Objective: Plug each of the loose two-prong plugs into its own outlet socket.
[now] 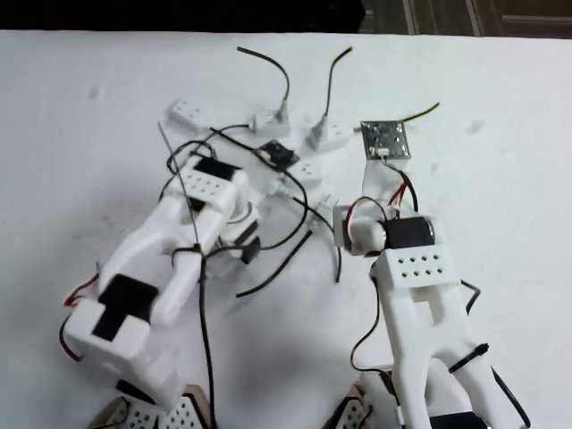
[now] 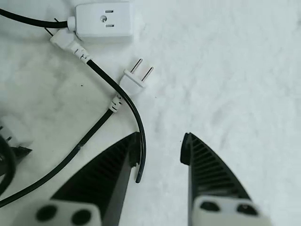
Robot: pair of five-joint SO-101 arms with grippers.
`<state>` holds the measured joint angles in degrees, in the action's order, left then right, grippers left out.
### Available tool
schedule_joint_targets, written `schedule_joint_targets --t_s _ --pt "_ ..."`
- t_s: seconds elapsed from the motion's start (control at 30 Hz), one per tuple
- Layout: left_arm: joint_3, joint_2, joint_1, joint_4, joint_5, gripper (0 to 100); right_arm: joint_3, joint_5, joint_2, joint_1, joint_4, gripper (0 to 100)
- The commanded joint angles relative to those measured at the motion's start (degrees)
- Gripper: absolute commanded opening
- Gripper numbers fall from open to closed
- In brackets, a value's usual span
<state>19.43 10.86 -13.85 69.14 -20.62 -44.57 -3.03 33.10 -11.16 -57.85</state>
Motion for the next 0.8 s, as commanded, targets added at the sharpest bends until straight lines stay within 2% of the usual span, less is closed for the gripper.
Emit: schedule_joint_targets --t_s 0.0,0.2,0.4,0.57,0.77 --pt "0.0 -6.7 1.6 -0.9 -0.4 28 0.4 0.5 2.3 0.6 0.6 14.5" --pt "-0.1 -18.9 2.0 4.9 -0.6 28 0.4 2.2 2.3 0.6 0.6 14.5" --pt "3.5 -34.9 10.0 9.6 -0.6 28 0.8 8.4 0.4 1.0 0.8 14.8" --pt "14.2 -45.7 18.7 7.1 -0.7 28 4.0 8.8 -9.0 -0.4 2.6 14.8" --pt "29.7 -55.7 26.4 -1.0 -0.7 28 9.5 8.6 -23.0 -3.3 5.8 14.6"
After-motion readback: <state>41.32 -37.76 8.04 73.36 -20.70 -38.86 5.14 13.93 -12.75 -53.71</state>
